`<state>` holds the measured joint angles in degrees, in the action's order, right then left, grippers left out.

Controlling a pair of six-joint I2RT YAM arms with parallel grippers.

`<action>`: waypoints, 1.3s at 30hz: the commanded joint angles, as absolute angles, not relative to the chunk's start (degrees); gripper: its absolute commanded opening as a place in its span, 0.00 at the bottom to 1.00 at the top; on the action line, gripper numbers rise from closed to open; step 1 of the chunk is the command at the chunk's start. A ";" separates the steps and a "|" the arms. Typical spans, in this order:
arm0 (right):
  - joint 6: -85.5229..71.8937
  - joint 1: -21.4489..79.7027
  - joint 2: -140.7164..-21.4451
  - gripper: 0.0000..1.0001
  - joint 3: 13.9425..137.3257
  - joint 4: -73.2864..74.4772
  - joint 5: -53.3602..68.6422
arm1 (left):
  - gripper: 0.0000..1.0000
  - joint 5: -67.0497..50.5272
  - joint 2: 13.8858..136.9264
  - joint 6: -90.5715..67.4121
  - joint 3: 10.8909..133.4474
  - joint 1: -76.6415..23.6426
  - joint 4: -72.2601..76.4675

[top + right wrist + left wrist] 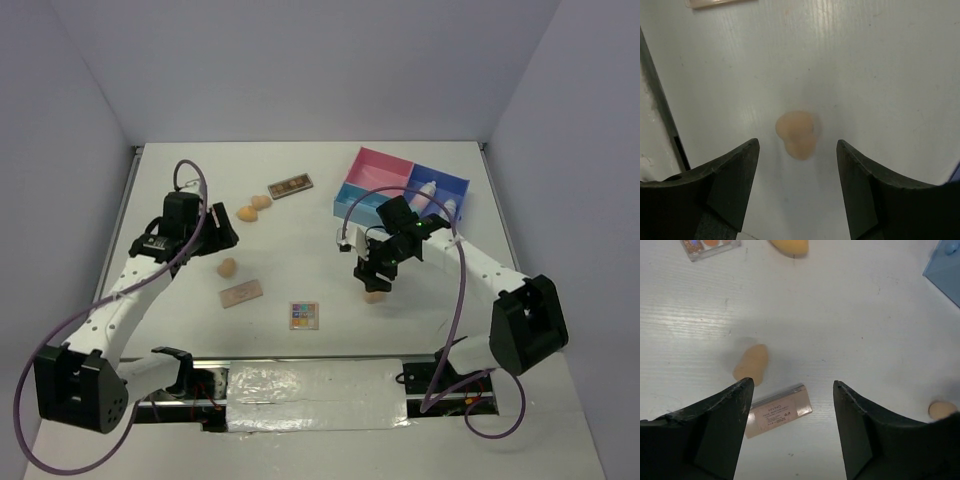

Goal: Organize the makeup

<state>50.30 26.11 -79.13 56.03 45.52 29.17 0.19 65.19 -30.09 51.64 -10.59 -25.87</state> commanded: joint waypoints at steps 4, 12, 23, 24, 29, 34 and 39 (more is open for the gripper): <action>51.41 28.13 -81.47 0.69 53.44 40.52 23.90 | 0.74 4.31 61.00 -29.97 48.43 -10.46 -26.54; 53.17 28.48 -85.95 0.64 51.95 37.62 23.30 | 0.74 4.57 58.89 -30.58 46.85 -10.46 -27.86; 52.56 28.74 -89.56 0.40 50.36 36.47 21.97 | 0.69 4.75 56.69 -30.85 45.70 -10.46 -28.48; 52.65 28.65 -88.78 0.36 50.36 36.91 22.32 | 0.68 4.75 56.52 -30.85 45.53 -10.46 -28.56; 52.21 28.74 -84.03 0.24 50.79 36.56 24.34 | 0.50 4.66 55.55 -31.20 44.56 -10.46 -28.39; 48.53 27.78 -80.51 0.10 56.32 36.74 27.15 | 0.14 4.48 54.49 -31.99 43.68 -10.37 -28.04; 38.96 24.88 -80.85 0.02 65.29 30.51 26.38 | 0.20 4.48 53.88 -32.52 43.24 -10.28 -28.21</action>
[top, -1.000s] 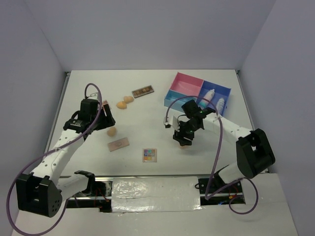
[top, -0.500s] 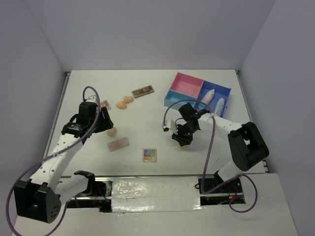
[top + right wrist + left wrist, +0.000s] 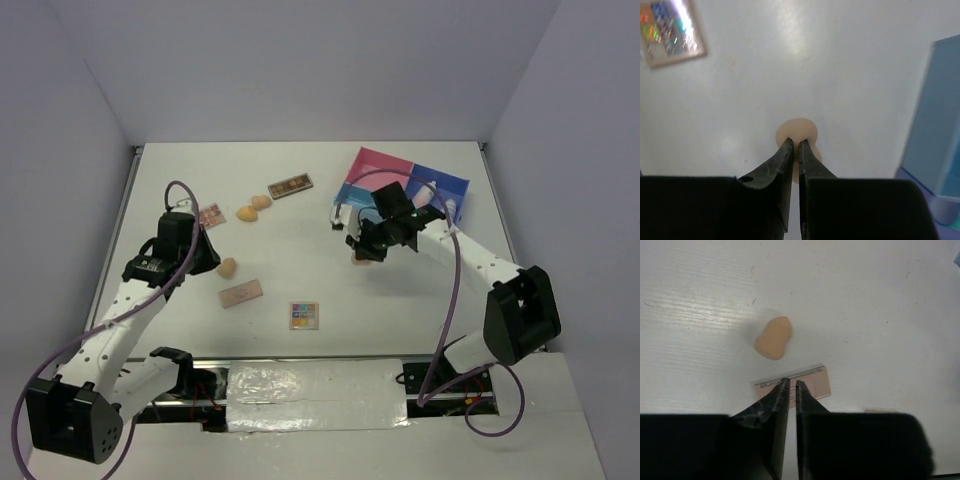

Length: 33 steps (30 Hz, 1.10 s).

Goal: Organize the makeup

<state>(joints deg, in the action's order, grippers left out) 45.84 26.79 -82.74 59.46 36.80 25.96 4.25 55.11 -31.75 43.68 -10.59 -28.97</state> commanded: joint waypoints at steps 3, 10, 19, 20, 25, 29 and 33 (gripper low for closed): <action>30.08 22.69 -84.10 0.00 70.56 25.67 21.39 | 0.45 5.36 53.44 -32.96 43.07 -10.28 -29.18; 17.67 16.62 -94.21 0.00 80.41 20.31 13.90 | 0.71 6.85 51.86 -34.54 42.89 -9.93 -30.59; 17.40 12.04 -103.27 0.04 83.06 19.42 13.01 | 0.72 6.68 50.63 -35.77 41.84 -9.67 -30.59; 17.49 11.43 -103.62 0.07 83.06 19.68 13.36 | 0.72 6.77 50.54 -35.86 41.75 -9.67 -30.59; 18.81 10.99 -103.98 0.17 81.92 21.18 14.94 | 0.72 6.77 50.54 -35.77 41.31 -9.67 -30.15; 18.90 10.99 -103.71 0.46 80.60 20.92 14.42 | 0.72 6.33 51.33 -35.86 41.22 -9.40 -29.01; 18.72 10.64 -103.89 0.53 81.03 21.53 14.85 | 0.72 5.89 52.56 -35.51 42.01 -8.53 -28.30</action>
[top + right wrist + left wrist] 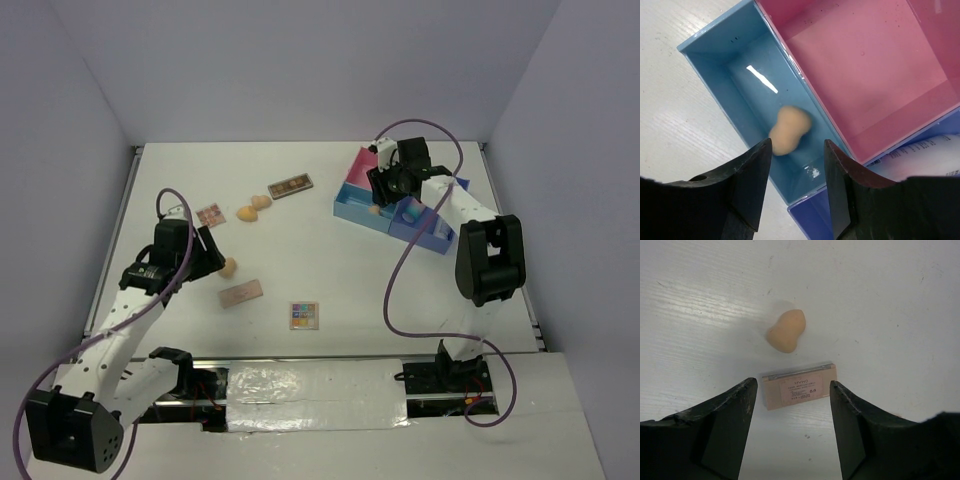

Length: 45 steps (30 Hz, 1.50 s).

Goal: Organize the makeup

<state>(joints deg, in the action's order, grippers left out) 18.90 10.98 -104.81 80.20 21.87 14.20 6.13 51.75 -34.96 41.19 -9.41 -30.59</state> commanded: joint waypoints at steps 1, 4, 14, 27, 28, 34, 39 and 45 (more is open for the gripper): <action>18.72 10.55 -103.71 0.54 81.30 21.88 14.85 | 0.72 5.45 52.82 -35.42 42.53 -8.26 -28.13; 18.98 10.46 -103.01 0.55 81.82 22.84 15.81 | 0.72 4.40 53.79 -35.07 43.42 -7.12 -27.25; 27.33 10.02 -94.32 0.64 80.78 29.97 32.05 | 0.15 0.53 61.85 -31.38 47.45 -2.29 -22.41; 28.48 10.11 -85.17 0.68 72.52 31.73 42.19 | 0.69 -13.17 92.53 -24.61 65.38 -1.23 -15.03; 28.48 10.11 -84.91 0.68 72.16 31.73 42.19 | 0.70 -13.88 95.68 -24.78 66.52 -1.32 -14.51; 28.04 10.11 -82.88 0.68 69.61 31.11 41.57 | 0.69 -16.34 106.32 -26.89 74.43 -1.32 -11.87; 27.69 10.11 -82.18 0.69 68.20 30.67 41.31 | 0.66 -16.17 111.70 -27.25 77.43 -1.41 -10.20; 27.60 10.02 -81.83 0.69 67.32 30.32 41.04 | 0.56 -14.33 116.27 -26.72 79.45 -2.11 -10.37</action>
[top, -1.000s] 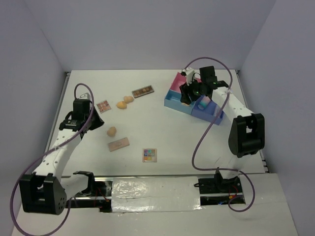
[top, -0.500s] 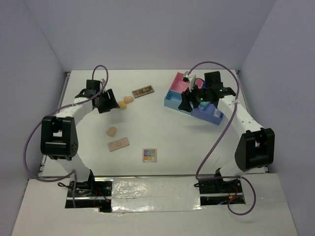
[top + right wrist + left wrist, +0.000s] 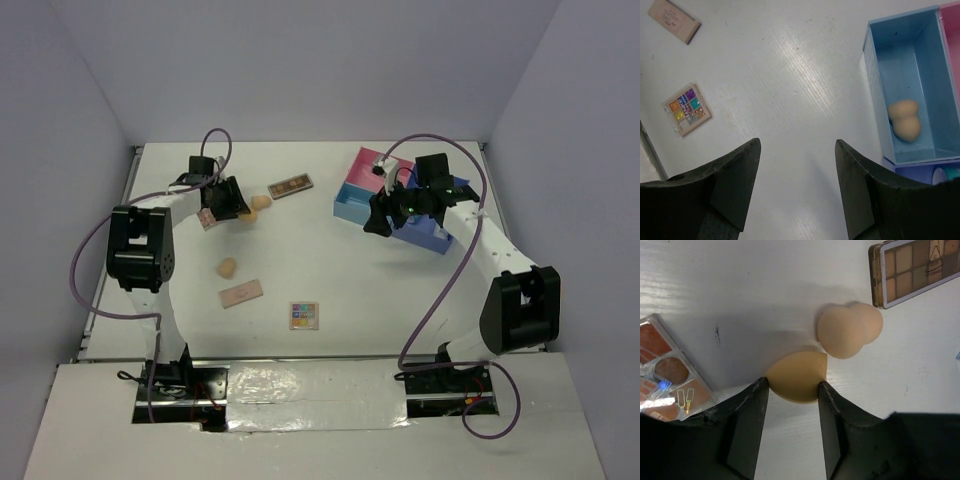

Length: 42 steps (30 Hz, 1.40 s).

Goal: Organize the makeup

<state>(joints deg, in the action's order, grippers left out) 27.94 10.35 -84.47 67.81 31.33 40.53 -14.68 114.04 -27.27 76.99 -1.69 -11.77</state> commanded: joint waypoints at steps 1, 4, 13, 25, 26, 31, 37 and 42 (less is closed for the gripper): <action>27.51 10.11 -81.83 0.69 67.32 30.41 41.04 | 0.55 -13.98 116.98 -26.81 80.06 -2.20 -11.42; 27.42 10.11 -82.00 0.69 67.50 30.59 41.13 | 0.49 -12.66 119.18 -26.81 81.91 -2.81 -12.57; 26.72 10.11 -80.95 0.69 66.97 30.59 41.22 | 0.05 -11.69 115.85 -24.70 78.85 -3.34 -13.01; 23.04 9.85 -77.52 0.68 65.48 28.04 37.71 | 0.00 -23.19 96.60 -23.64 63.73 -5.53 -2.57; 21.20 9.84 -77.26 0.68 65.39 26.99 36.23 | 0.00 -25.20 94.76 -23.90 63.29 -6.32 -1.42; 17.85 8.70 -76.64 0.52 65.30 24.88 34.01 | 0.00 -29.88 93.95 -28.20 63.28 -14.65 7.36; 15.12 6.59 -76.20 0.26 66.09 23.91 35.07 | 0.00 -30.50 99.92 -36.98 68.27 -23.27 18.00; 14.77 6.33 -75.50 0.25 65.57 23.47 35.59 | 0.01 -26.99 109.50 -40.95 78.72 -28.29 21.53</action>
<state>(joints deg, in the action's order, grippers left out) 15.94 6.48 -78.00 65.58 26.13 34.87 -28.25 106.08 -36.75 72.66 -26.37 14.74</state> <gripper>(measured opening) 0.253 0.213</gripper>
